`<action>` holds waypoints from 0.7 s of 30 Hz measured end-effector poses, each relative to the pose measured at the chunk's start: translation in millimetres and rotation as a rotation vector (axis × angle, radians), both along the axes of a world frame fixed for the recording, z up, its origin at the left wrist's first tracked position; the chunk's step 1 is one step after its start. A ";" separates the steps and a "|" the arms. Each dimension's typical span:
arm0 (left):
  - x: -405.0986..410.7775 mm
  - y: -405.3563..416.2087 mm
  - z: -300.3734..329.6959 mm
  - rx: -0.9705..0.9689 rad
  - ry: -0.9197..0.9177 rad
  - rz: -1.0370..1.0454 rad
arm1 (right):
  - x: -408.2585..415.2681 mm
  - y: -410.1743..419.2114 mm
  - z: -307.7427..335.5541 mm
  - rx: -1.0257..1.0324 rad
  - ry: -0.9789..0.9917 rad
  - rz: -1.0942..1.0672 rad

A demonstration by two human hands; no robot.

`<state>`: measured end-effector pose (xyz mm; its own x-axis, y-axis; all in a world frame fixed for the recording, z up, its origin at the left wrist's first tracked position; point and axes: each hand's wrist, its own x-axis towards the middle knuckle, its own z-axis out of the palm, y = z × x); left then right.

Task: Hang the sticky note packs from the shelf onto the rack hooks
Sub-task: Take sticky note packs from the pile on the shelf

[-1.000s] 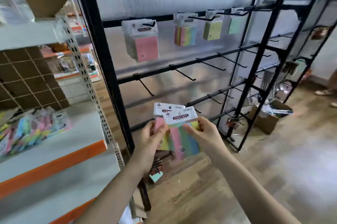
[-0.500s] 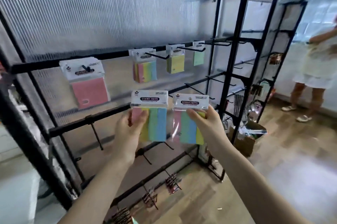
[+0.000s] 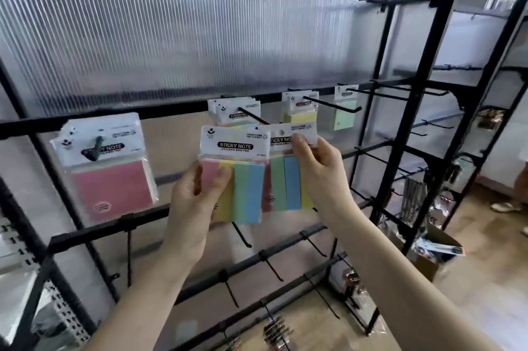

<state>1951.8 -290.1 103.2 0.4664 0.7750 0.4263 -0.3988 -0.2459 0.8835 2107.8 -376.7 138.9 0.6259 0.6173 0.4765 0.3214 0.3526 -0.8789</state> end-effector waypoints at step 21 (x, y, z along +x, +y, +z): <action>32.5 4.3 -8.1 0.099 0.018 0.301 | 42.6 49.2 -7.1 0.044 -0.070 0.242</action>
<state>1984.3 -285.8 95.1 0.2311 0.8346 0.5000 -0.2794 -0.4353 0.8558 2150.4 -327.5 131.9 0.4266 0.7232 0.5431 0.2826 0.4639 -0.8396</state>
